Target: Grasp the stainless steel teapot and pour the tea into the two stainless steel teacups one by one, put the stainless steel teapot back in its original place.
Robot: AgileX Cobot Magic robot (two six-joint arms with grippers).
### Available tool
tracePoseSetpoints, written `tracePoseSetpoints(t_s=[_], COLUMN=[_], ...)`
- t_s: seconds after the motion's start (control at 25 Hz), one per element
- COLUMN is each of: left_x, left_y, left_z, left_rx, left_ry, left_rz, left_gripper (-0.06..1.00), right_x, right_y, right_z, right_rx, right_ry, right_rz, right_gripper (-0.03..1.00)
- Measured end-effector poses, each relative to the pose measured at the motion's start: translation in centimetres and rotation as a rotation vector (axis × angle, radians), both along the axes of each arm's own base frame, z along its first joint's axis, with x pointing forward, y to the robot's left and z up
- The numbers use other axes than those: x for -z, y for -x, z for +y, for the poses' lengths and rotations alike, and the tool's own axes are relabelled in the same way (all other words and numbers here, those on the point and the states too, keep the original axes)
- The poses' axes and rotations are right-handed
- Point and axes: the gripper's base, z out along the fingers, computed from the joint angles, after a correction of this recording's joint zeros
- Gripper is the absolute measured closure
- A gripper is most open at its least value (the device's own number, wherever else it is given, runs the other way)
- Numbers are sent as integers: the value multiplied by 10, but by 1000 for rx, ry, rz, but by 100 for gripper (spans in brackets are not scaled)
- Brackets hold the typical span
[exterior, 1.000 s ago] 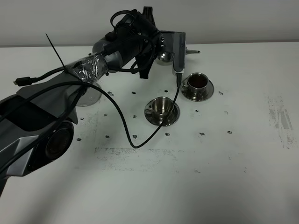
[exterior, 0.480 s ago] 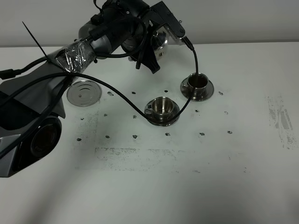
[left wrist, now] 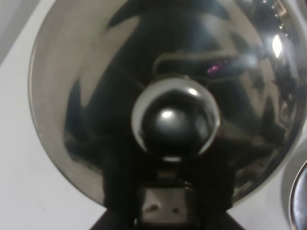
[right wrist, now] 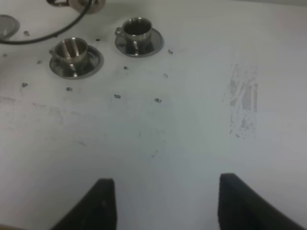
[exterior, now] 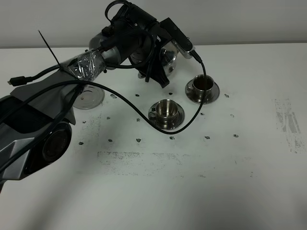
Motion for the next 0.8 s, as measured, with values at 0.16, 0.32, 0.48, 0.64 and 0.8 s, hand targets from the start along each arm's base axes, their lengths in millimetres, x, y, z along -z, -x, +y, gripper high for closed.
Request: tracePoseSetpoints(t_s=[0.16,0.32,0.48,0.64,0.8], left_x=[8,15,16,17,21], left_y=[-1,-2,-3,-4,-5], left_z=[-1,-2,-1,0,2], left_rx=[3,4,2,0,-3], left_ry=[-2,-6,-5,-5,-9], left_rz=[5,14,13,12,18], left_gripper=[76,76,76,76,76], right_x=[0,0,0,0,0], right_y=[0,0,0,0,0], right_z=[0,0,0,0,0], right_rx=[0,0,0,0,0], right_ry=[0,0,0,0,0], right_rz=[0,0,0,0,0], right_gripper=[51,51,51,51,51])
